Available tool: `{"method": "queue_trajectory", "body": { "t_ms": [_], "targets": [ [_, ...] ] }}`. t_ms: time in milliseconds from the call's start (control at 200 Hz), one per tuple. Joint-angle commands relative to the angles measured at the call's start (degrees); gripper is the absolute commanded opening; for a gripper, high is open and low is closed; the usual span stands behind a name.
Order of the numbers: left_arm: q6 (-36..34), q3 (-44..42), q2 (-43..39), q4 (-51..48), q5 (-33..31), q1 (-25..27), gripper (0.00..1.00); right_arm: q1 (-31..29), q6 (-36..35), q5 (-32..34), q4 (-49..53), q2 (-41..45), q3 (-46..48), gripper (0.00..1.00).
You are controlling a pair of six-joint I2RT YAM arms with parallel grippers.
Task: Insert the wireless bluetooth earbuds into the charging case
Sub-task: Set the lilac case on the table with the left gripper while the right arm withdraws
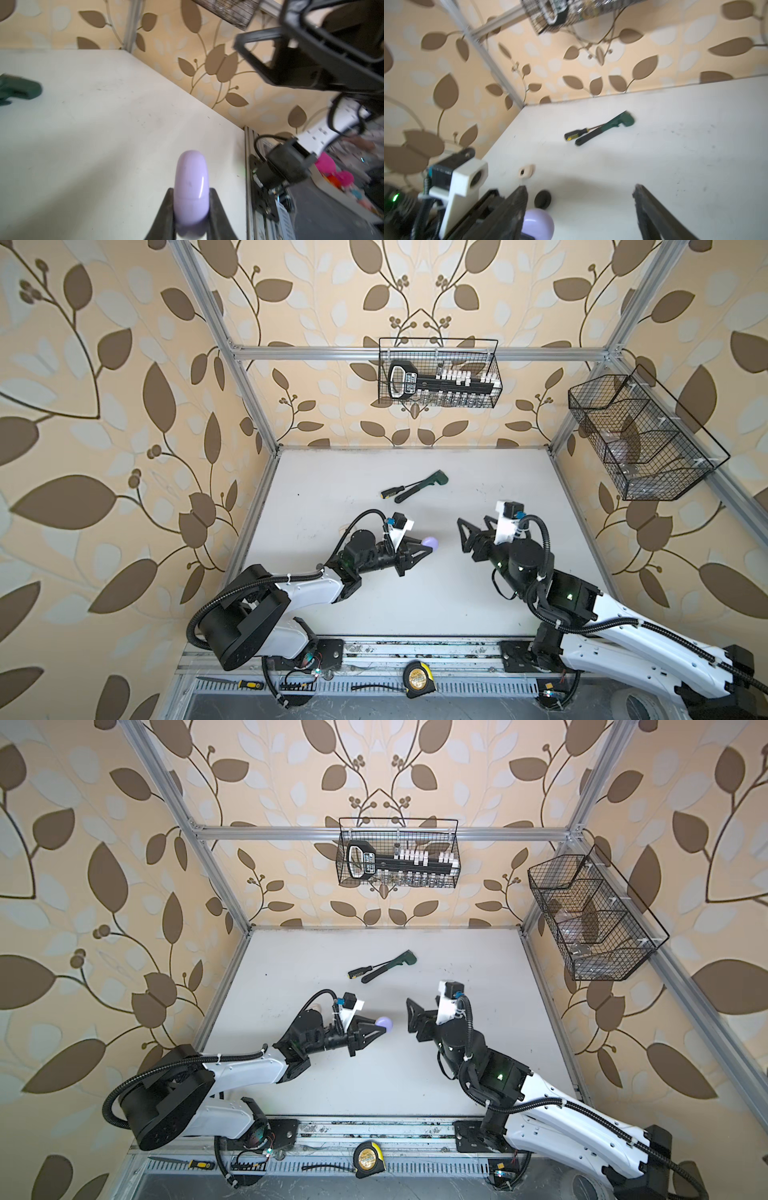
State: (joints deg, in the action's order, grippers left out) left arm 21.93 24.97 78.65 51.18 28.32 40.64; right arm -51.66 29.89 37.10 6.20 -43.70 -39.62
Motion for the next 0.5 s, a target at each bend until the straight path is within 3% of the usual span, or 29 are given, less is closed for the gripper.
{"method": "queue_trajectory", "body": {
  "t_ms": [0,100,210,355,420,495],
  "targets": [
    [19.3,2.3,1.4,-7.0,-11.3,1.2,0.0,5.1,-2.9,9.0,-2.3,-2.1,-0.9,0.9],
    [23.7,1.7,2.7,-9.2,-15.7,2.7,0.0,10.1,-8.6,11.2,-12.1,-4.1,3.0,0.9],
    [24.4,4.7,3.3,-16.7,-20.0,6.1,0.0,17.1,-9.6,7.5,-12.7,-5.3,4.8,0.9],
    [24.9,7.9,9.6,-21.5,-26.0,10.6,0.0,26.3,-12.9,10.2,-17.3,-7.5,11.4,0.91],
    [25.8,10.3,14.7,-22.7,-26.0,11.1,0.0,30.5,-10.8,11.0,-20.2,-9.0,15.6,0.92],
    [28.3,11.1,21.6,-17.0,-22.7,11.2,0.0,33.3,-13.1,10.3,-24.1,-10.8,18.0,0.93]
  ]
}}
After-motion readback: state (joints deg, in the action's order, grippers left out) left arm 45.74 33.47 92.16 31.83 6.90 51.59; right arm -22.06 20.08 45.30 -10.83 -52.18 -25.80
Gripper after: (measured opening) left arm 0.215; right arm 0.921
